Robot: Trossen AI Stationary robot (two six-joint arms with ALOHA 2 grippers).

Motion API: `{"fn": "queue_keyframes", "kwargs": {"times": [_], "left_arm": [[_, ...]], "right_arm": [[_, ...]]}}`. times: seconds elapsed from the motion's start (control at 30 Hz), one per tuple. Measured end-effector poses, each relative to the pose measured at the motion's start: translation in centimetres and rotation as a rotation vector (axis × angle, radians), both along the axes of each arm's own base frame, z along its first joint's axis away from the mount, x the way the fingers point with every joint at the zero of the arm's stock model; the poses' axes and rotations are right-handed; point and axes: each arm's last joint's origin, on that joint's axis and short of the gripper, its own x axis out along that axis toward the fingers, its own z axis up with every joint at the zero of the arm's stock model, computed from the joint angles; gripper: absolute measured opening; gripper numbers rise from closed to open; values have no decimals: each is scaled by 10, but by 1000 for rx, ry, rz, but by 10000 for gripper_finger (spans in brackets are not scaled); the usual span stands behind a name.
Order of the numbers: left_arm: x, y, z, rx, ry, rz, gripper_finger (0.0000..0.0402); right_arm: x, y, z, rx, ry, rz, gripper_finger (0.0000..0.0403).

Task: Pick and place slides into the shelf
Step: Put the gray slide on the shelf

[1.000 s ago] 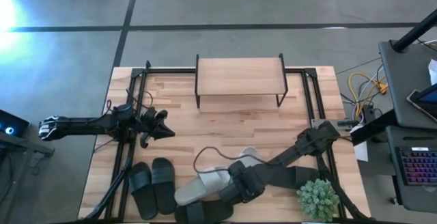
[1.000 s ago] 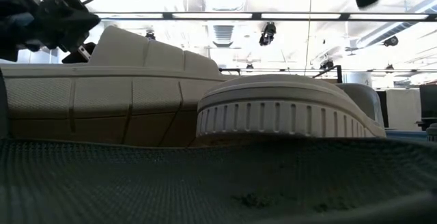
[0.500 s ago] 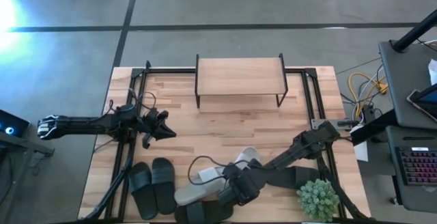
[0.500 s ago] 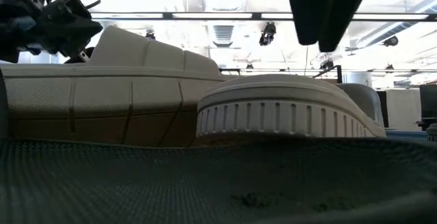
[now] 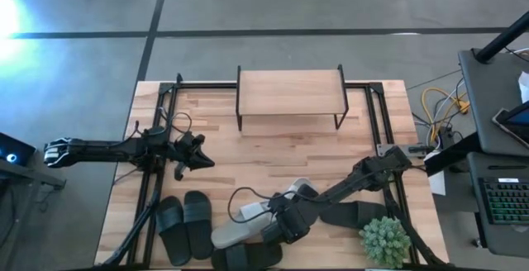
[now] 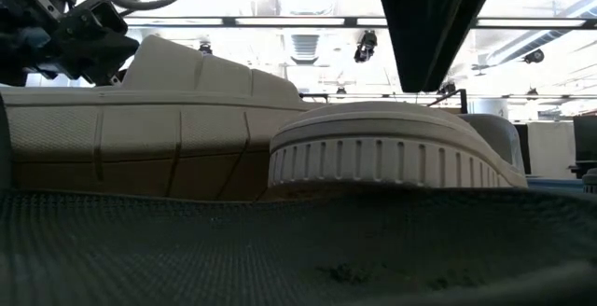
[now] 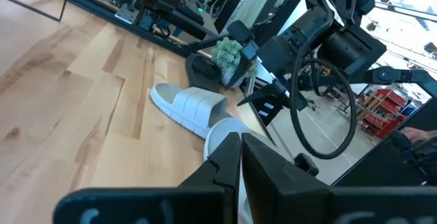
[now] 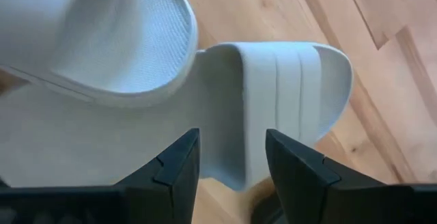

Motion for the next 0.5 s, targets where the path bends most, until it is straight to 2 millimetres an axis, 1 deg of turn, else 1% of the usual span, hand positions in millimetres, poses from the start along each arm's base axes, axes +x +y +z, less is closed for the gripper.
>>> {"fn": "queue_keyframes", "kwargs": {"times": [0.17, 0.37, 0.5], "left_arm": [[0, 0, 0, 0, -2, 0, 0], [0, 0, 0, 2, -1, 1, 0], [0, 0, 0, 55, -18, 0, 0]], "right_arm": [[0, -1, -2, -26, -6, 4, 159], [1, -4, -4, -117, -25, 72, 160], [1, -4, -5, -135, -3, 156, 160]]}}
